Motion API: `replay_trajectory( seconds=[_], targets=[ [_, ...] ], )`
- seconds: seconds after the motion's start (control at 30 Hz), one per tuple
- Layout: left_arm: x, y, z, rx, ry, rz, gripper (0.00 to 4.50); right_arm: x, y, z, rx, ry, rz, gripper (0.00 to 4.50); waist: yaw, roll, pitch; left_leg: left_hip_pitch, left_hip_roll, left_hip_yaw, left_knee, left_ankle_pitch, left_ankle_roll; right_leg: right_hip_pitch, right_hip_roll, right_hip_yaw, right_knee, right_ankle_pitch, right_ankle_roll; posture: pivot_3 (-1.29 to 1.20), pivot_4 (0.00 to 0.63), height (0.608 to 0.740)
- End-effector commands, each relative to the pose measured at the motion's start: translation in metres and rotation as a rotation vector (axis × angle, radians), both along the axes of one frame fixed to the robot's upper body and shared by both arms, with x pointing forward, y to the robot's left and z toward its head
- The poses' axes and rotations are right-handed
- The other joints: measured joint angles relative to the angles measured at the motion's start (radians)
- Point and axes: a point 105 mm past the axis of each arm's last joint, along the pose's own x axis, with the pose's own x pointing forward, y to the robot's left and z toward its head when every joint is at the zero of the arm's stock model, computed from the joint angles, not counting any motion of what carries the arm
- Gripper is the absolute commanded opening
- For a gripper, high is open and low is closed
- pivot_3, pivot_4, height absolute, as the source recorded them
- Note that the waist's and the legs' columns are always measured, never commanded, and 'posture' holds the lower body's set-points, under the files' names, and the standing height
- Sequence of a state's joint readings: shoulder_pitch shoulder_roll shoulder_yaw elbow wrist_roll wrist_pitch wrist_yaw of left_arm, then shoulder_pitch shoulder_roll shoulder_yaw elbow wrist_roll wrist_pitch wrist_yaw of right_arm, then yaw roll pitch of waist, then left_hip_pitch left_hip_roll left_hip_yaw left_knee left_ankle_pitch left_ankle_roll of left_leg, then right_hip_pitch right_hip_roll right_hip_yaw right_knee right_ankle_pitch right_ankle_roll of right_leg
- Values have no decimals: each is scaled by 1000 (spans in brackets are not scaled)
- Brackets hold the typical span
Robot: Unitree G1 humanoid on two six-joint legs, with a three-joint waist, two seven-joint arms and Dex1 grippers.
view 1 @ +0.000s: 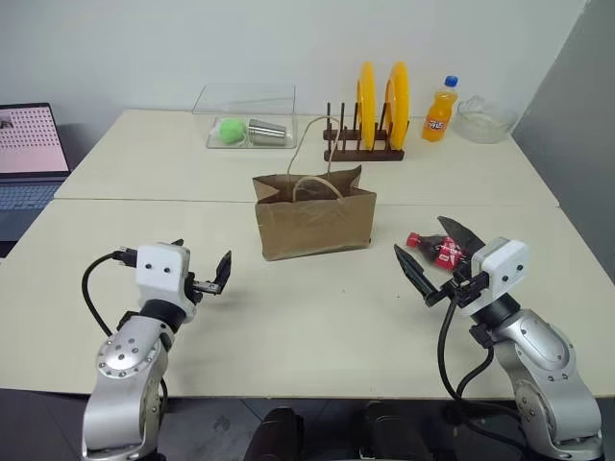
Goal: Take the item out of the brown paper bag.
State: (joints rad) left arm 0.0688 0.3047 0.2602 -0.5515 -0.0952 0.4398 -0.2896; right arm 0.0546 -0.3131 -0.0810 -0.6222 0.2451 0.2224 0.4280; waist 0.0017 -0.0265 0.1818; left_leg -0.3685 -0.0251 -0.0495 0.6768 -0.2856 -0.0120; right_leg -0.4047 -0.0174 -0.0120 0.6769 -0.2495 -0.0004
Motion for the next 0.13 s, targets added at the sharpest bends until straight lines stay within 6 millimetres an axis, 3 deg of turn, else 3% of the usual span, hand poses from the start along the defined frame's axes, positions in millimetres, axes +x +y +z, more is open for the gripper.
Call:
replay_trajectory(
  seconds=[0.03,0.13],
  targets=[
    [0,-10,24,44,-130,-28,4456,-3,-4,10,-3,-64,-16,4500,-1,0,0,0,0,0,-1,0,0,0,0,0,0,0,-1,0,150,740],
    [1,-14,29,23,-169,-43,4456,-1,-6,11,-7,-74,-27,4500,-1,0,0,0,0,0,-2,0,0,0,0,0,0,-1,-1,0,150,740]
  ],
)
